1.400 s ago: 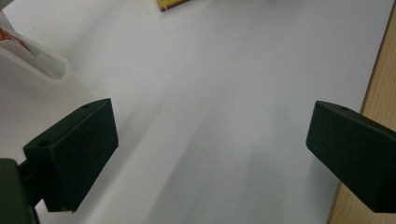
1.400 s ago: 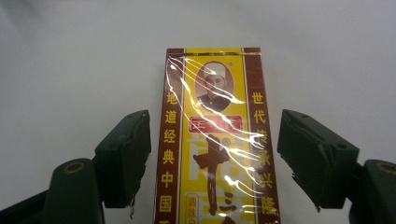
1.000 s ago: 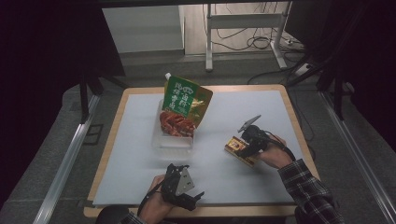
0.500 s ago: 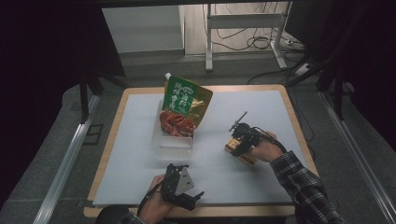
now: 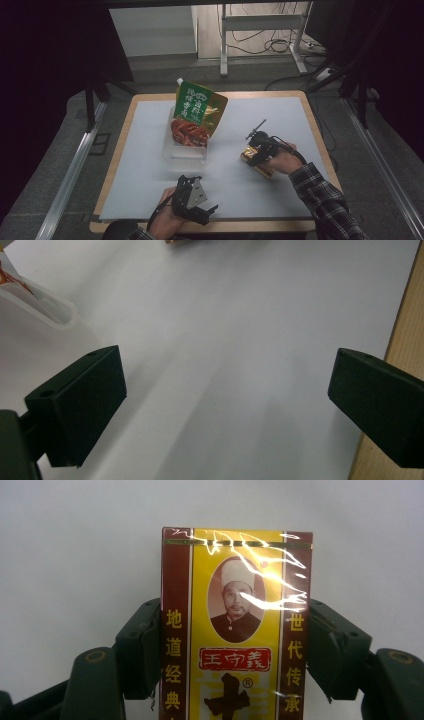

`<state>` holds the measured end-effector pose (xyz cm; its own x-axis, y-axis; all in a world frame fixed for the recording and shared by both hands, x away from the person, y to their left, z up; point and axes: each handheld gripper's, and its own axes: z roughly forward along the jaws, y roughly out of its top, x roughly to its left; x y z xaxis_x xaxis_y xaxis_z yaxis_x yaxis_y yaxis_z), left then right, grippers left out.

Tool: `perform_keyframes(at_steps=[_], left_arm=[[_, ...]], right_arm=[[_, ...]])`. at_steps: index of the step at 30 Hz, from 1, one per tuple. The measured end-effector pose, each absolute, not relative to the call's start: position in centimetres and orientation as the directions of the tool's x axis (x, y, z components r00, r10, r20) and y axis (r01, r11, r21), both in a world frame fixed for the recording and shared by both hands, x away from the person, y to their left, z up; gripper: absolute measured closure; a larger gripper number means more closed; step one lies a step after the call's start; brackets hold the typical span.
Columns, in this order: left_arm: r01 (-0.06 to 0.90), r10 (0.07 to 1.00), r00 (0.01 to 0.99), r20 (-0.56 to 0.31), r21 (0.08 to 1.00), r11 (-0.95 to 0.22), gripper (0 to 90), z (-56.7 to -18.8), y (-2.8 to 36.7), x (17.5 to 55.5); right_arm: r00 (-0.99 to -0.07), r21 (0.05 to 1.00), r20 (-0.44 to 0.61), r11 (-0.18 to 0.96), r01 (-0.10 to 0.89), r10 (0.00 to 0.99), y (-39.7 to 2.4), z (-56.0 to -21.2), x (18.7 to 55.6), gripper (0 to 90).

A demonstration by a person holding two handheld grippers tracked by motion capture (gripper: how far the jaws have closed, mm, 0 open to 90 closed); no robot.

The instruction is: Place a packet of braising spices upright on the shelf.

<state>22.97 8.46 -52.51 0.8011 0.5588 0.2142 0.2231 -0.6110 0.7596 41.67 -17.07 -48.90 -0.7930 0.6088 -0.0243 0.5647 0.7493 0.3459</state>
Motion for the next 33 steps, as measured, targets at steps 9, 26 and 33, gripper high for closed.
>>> perform_keyframes(at_steps=[9, 26, 33], left_arm=[[0.254, 0.578, 0.802, 0.153, 0.789, -0.56, 1.8, -52.2, 9.1, 23.1], [0.31, 0.629, 0.774, 0.075, 0.821, -0.48, 1.7, -52.0, 10.9, 22.5], [0.323, 0.644, 0.763, 0.057, 0.829, -0.456, 1.7, -51.9, 11.6, 22.3]], right_arm=[[-0.802, 0.503, -0.019, 0.699, 0.508, 0.597, -18.3, -47.7, 40.6, 32.1], [-0.815, 0.737, -0.012, 0.557, 0.384, 0.579, -19.6, -45.8, 38.9, 32.2], [-0.833, 0.784, 0.0, 0.517, 0.344, 0.554, -18.9, -45.1, 38.8, 32.2]])
